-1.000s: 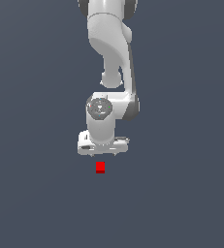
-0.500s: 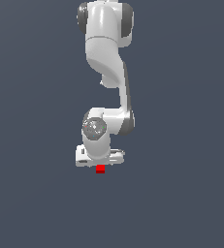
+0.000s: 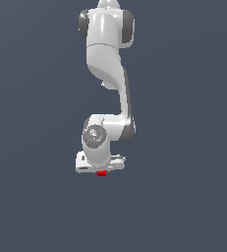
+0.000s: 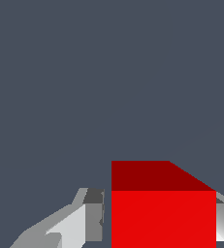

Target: Pick up the red cube and move it to a goal position.

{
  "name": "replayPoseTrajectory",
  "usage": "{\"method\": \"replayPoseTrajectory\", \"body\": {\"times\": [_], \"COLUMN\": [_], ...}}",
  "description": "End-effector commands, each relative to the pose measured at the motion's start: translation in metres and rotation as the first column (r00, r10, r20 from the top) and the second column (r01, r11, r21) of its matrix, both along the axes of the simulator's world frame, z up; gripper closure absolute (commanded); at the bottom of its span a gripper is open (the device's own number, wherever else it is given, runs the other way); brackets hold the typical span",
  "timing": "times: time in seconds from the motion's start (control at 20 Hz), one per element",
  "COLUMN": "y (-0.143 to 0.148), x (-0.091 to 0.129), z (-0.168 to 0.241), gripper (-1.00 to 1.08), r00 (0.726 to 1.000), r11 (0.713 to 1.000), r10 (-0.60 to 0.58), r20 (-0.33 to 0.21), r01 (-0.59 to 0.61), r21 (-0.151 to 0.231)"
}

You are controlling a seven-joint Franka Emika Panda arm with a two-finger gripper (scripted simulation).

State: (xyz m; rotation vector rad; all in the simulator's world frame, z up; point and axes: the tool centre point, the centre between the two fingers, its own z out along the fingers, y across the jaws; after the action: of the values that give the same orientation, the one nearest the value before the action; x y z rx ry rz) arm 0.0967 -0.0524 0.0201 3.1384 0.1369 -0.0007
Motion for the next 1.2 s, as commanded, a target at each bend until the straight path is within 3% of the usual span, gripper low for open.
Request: {"method": "replayPoseTrajectory", "body": {"times": [0.0, 0.7, 1.15], "y": [0.000, 0.001, 0.012], "x": [0.001, -0.002, -0.017], "z": [0.000, 0.004, 0.032], "gripper": [1.08, 1.08, 1.08], "r00": [1.000, 1.000, 1.000], "r11": [1.000, 1.000, 1.000], "r10": [0.000, 0.000, 0.000], "r20": [0.001, 0.000, 0.000], "r01": [0.000, 0.000, 0.000], "r21": [0.000, 0.000, 0.000]}}
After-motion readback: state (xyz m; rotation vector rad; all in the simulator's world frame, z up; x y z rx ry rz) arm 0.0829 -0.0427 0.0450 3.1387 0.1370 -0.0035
